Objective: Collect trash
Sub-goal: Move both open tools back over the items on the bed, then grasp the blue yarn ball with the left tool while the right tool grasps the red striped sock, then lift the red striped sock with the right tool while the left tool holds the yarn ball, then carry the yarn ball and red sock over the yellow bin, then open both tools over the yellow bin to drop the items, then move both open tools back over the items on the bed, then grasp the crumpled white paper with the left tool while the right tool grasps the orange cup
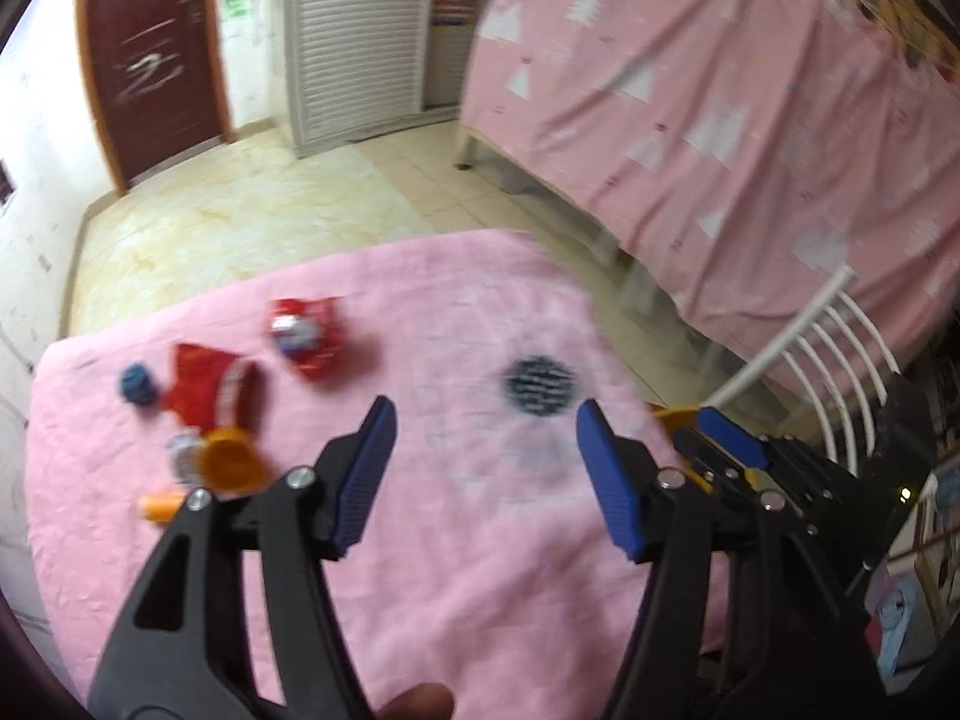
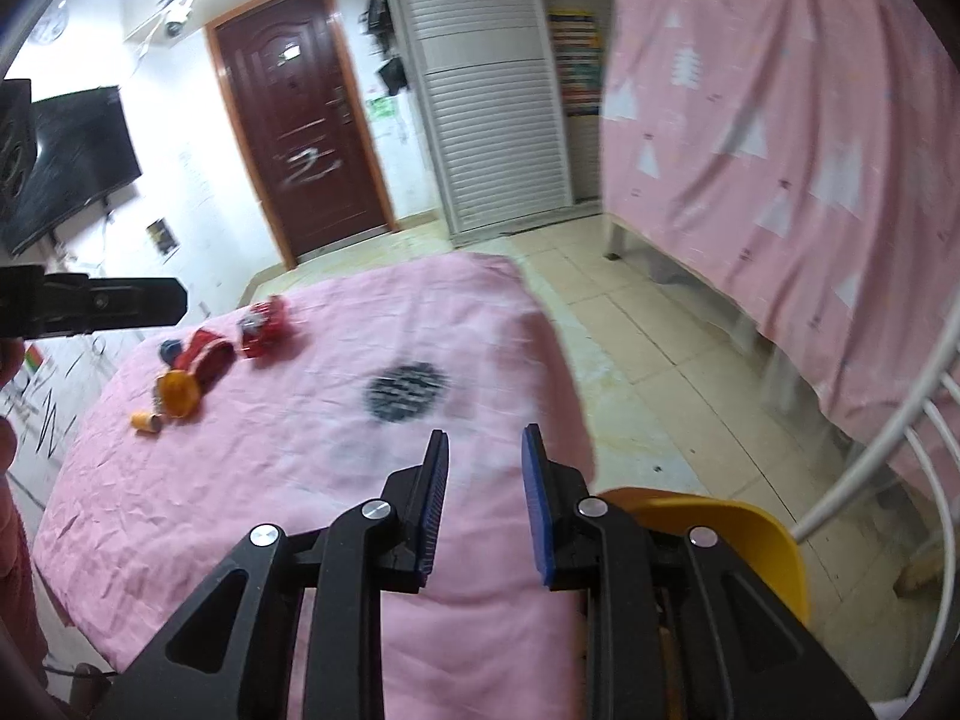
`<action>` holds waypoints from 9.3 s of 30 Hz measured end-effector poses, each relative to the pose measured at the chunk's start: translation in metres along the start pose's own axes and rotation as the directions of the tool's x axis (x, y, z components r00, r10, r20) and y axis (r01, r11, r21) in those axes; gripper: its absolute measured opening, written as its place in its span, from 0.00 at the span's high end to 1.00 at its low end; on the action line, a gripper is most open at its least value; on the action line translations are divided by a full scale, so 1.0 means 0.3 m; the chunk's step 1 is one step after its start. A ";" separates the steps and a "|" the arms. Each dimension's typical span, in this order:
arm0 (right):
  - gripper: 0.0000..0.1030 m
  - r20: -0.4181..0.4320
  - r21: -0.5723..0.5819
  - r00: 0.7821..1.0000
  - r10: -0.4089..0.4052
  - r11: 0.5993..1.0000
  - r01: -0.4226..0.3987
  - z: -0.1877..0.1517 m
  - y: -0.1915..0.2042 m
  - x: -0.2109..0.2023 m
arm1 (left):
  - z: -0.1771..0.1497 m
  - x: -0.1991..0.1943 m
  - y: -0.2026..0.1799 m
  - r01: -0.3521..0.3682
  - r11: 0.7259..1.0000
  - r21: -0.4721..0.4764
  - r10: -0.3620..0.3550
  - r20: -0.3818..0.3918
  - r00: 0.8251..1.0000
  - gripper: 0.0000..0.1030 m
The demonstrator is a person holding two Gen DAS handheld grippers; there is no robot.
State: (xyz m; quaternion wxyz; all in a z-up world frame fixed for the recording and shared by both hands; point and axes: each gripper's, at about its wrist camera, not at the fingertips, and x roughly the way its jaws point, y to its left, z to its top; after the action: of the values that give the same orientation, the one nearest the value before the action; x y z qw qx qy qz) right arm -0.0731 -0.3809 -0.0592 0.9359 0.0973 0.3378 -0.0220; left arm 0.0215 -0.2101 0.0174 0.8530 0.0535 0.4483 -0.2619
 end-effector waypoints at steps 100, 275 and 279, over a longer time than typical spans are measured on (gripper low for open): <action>0.30 -0.232 -0.365 0.948 0.217 0.884 -0.292 0.268 0.903 0.582 | -0.074 -0.045 0.786 -0.273 0.884 -0.379 0.280 -0.038 0.959 0.74; 0.41 -0.278 -0.347 0.924 0.261 0.870 -0.350 0.115 0.809 0.501 | -0.119 0.021 0.742 -0.170 0.910 -0.379 0.153 -0.075 0.985 0.71; 0.41 -0.295 -0.358 0.924 0.243 0.869 -0.343 0.111 0.834 0.533 | -0.131 0.010 0.753 -0.168 0.906 -0.389 0.151 -0.073 0.986 0.71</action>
State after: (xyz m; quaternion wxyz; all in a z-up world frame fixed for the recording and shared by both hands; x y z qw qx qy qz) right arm 0.0979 -0.1383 -0.0941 0.8801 -0.0451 0.4269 0.2030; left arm 0.1055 -0.0049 -0.0406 0.8554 -0.0771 0.5034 -0.0945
